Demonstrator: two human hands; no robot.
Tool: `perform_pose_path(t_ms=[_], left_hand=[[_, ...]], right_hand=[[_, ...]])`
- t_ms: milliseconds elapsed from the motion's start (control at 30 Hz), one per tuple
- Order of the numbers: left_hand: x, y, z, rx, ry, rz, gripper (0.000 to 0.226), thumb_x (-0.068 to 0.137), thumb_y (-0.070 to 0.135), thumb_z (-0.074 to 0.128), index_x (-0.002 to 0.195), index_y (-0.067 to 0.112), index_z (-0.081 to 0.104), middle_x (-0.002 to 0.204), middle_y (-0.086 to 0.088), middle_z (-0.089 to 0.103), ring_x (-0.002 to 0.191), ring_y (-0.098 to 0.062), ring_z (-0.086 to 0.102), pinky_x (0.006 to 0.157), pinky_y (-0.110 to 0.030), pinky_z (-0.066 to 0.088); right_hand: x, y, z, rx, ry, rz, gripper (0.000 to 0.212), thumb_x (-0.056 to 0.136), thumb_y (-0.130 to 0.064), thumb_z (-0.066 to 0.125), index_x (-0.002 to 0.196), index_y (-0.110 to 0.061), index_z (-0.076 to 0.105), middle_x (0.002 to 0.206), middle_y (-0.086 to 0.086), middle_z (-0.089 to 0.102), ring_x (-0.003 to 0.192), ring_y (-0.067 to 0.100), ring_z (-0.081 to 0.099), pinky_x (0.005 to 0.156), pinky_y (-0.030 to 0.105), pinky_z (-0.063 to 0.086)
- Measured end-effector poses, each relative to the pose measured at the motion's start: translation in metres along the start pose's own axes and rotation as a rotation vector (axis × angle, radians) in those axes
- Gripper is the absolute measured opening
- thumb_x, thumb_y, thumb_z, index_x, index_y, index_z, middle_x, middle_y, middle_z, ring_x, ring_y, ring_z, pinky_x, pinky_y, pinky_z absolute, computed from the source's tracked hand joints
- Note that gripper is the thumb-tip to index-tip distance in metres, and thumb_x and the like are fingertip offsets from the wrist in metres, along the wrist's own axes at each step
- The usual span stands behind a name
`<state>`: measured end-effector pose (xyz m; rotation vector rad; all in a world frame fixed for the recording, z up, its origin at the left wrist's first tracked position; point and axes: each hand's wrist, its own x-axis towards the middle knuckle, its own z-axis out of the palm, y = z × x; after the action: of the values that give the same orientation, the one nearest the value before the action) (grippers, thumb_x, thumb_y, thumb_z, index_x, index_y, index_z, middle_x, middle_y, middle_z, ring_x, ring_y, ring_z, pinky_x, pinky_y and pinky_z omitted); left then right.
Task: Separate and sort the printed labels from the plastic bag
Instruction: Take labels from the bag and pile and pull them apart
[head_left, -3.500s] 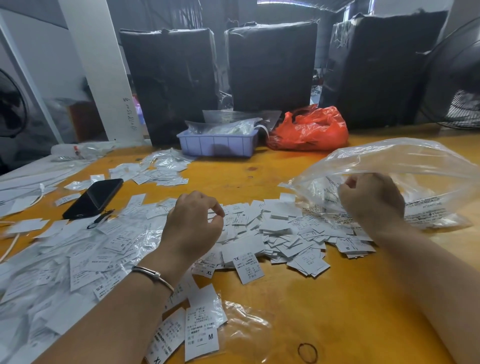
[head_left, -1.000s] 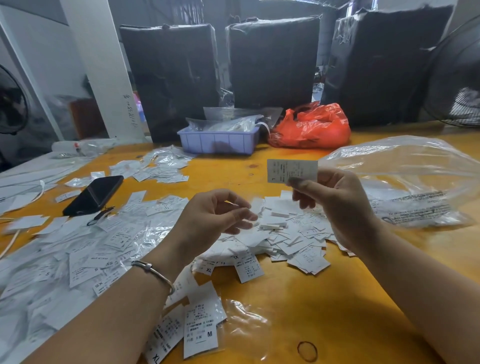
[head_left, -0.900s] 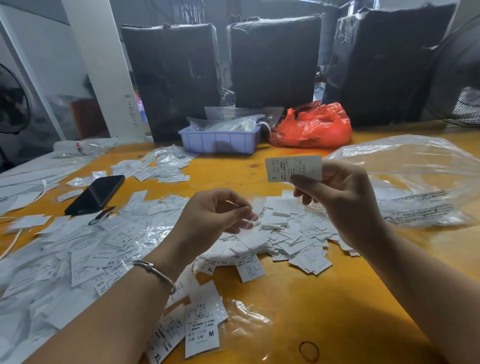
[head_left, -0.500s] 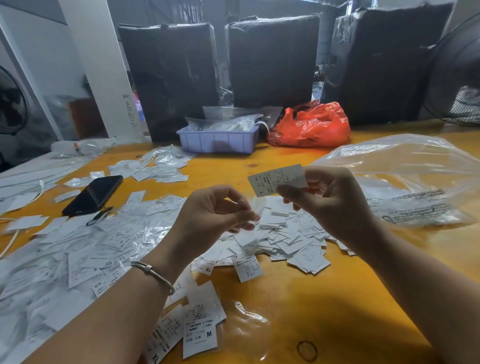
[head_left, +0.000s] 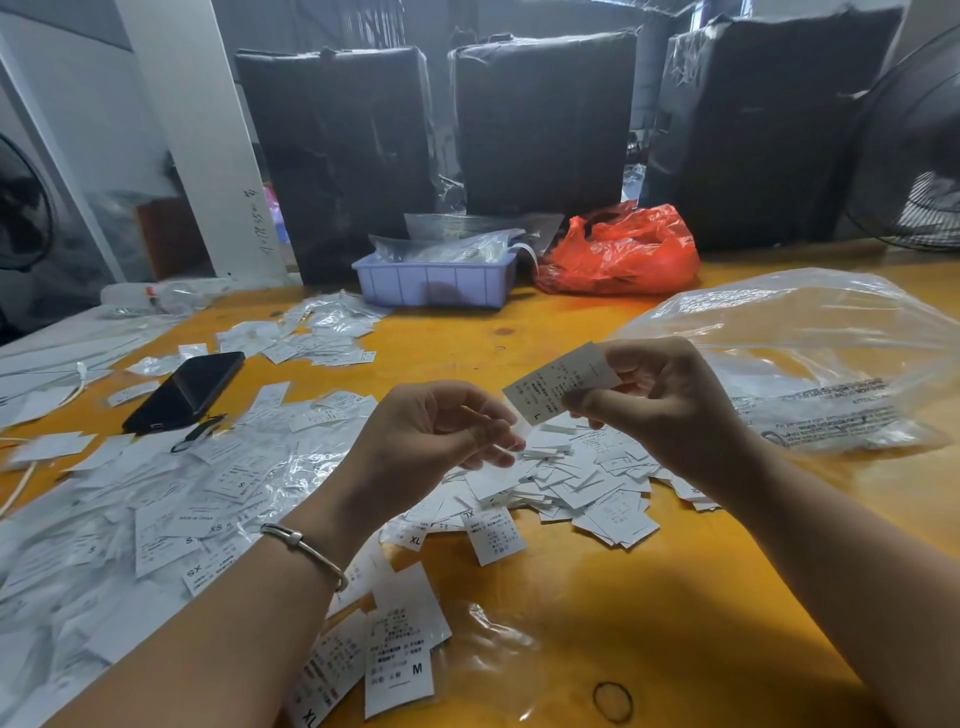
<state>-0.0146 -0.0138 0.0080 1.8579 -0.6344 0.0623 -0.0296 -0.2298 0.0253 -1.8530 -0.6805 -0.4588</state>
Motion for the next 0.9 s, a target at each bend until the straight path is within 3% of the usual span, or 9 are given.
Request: perform_pose_path(t_ms=[100, 233, 400, 500, 567, 633, 700, 833, 900], left_hand=[[0.0, 0.0, 0.0, 0.01, -0.023, -0.006, 0.013, 0.088, 0.01, 0.063, 0.095, 0.0, 0.068, 0.087, -0.008, 0.077, 0.078, -0.021, 0.074, 0.067, -0.032, 0.057], [-0.001, 0.0, 0.001, 0.005, -0.08, -0.047, 0.018, 0.089, 0.013, 0.063, 0.095, -0.003, 0.068, 0.087, -0.007, 0.077, 0.078, -0.02, 0.074, 0.066, -0.029, 0.057], [-0.001, 0.001, 0.003, -0.016, -0.118, -0.09, 0.029, 0.082, 0.025, 0.066, 0.094, -0.001, 0.07, 0.086, -0.009, 0.076, 0.078, -0.023, 0.074, 0.065, -0.026, 0.056], [0.0, -0.001, 0.001, -0.003, -0.094, -0.078, 0.024, 0.082, 0.024, 0.067, 0.091, 0.002, 0.071, 0.086, -0.007, 0.077, 0.079, -0.021, 0.074, 0.065, -0.023, 0.056], [0.0, -0.003, 0.0, -0.008, -0.059, -0.063, 0.022, 0.079, 0.023, 0.071, 0.089, 0.004, 0.073, 0.085, -0.007, 0.076, 0.08, -0.021, 0.073, 0.069, -0.026, 0.057], [0.0, -0.004, -0.001, -0.008, 0.0, -0.041, 0.022, 0.072, 0.026, 0.076, 0.086, 0.008, 0.076, 0.084, -0.007, 0.075, 0.083, -0.023, 0.071, 0.076, -0.031, 0.057], [0.0, -0.003, -0.002, -0.006, 0.043, -0.03, 0.022, 0.069, 0.03, 0.077, 0.084, 0.014, 0.077, 0.085, -0.005, 0.074, 0.087, -0.025, 0.068, 0.081, -0.034, 0.056], [0.0, -0.001, -0.005, -0.076, 0.028, -0.025, 0.01, 0.075, 0.022, 0.074, 0.083, 0.015, 0.074, 0.084, -0.01, 0.072, 0.08, -0.016, 0.068, 0.076, -0.022, 0.056], [0.0, -0.001, -0.004, -0.074, 0.016, -0.022, 0.005, 0.08, 0.009, 0.073, 0.084, 0.01, 0.071, 0.08, -0.009, 0.071, 0.077, -0.016, 0.068, 0.075, -0.02, 0.055]], right_hand=[[-0.001, 0.002, -0.001, 0.003, -0.048, 0.024, 0.021, 0.079, 0.005, 0.068, 0.082, -0.015, 0.073, 0.078, 0.002, 0.073, 0.065, 0.012, 0.065, 0.056, 0.03, 0.053], [0.0, 0.007, -0.001, -0.048, -0.111, 0.033, 0.013, 0.08, 0.005, 0.066, 0.083, -0.005, 0.074, 0.078, 0.024, 0.068, 0.07, 0.042, 0.058, 0.058, 0.051, 0.047], [0.001, 0.01, -0.003, -0.105, -0.053, 0.055, 0.015, 0.079, -0.001, 0.069, 0.084, -0.015, 0.073, 0.08, 0.012, 0.072, 0.073, 0.033, 0.064, 0.064, 0.048, 0.054], [0.001, 0.012, -0.003, -0.051, -0.044, 0.104, 0.011, 0.077, 0.005, 0.068, 0.084, -0.003, 0.073, 0.079, 0.013, 0.072, 0.076, 0.036, 0.066, 0.07, 0.05, 0.054], [0.002, 0.014, -0.003, 0.009, 0.005, 0.133, 0.003, 0.075, 0.013, 0.064, 0.078, 0.012, 0.063, 0.075, 0.024, 0.066, 0.071, 0.037, 0.065, 0.064, 0.047, 0.054], [0.003, 0.016, -0.005, 0.033, 0.071, 0.152, 0.009, 0.073, 0.02, 0.058, 0.073, 0.016, 0.05, 0.069, 0.03, 0.058, 0.059, 0.024, 0.062, 0.05, 0.029, 0.051], [0.004, 0.016, -0.006, 0.017, 0.116, 0.184, 0.017, 0.073, 0.019, 0.058, 0.085, 0.009, 0.051, 0.067, 0.017, 0.059, 0.055, 0.012, 0.062, 0.046, 0.018, 0.046], [0.004, 0.017, -0.007, -0.093, 0.086, 0.138, 0.073, 0.083, 0.004, 0.061, 0.136, -0.041, 0.037, 0.079, 0.009, 0.066, 0.055, 0.018, 0.063, 0.046, 0.021, 0.049], [0.004, 0.016, -0.003, -0.124, 0.033, 0.105, 0.06, 0.087, 0.005, 0.056, 0.128, -0.039, 0.052, 0.077, 0.011, 0.067, 0.052, 0.013, 0.061, 0.044, 0.023, 0.047]])
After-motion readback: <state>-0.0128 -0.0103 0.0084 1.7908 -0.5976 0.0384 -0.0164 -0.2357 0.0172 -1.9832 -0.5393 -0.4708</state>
